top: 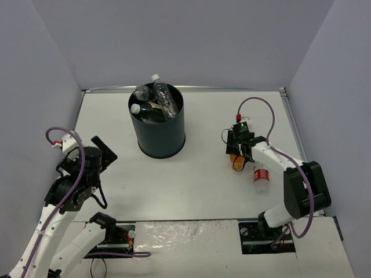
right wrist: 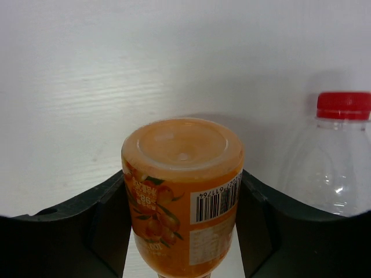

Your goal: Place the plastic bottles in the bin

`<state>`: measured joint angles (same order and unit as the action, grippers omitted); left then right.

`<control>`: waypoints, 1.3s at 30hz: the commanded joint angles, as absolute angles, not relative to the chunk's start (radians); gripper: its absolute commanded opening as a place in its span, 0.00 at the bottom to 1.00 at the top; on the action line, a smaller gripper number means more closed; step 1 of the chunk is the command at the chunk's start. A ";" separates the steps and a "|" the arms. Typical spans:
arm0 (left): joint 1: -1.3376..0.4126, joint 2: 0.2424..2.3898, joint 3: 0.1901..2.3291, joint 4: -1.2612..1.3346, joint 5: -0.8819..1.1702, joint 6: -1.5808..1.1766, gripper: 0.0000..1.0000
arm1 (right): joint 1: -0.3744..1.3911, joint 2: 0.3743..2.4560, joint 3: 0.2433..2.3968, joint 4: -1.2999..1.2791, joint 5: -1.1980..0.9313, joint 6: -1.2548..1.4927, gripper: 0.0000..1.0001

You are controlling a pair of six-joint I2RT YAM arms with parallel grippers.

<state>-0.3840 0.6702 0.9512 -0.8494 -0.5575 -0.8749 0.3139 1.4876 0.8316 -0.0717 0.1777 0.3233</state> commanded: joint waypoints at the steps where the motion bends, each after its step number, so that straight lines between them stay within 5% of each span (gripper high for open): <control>1: -0.385 0.675 0.976 -0.820 -0.570 -0.867 0.97 | 0.482 1.335 1.104 -0.067 0.196 0.205 0.23; 9: -0.385 0.690 1.031 -0.773 -0.538 -0.833 0.97 | 0.813 1.403 1.544 0.139 0.109 -0.117 0.23; 23: -0.380 0.926 1.350 -0.783 -0.586 -0.687 0.97 | 0.908 1.868 1.940 0.312 0.086 -0.258 0.36; 34: -0.374 0.867 1.309 -0.761 -0.599 -0.673 0.97 | 0.898 1.879 1.729 0.309 0.194 -0.150 0.43; 39: -0.374 0.861 1.301 -0.773 -0.617 -0.689 0.97 | 0.879 1.868 1.669 0.304 0.192 -0.098 0.65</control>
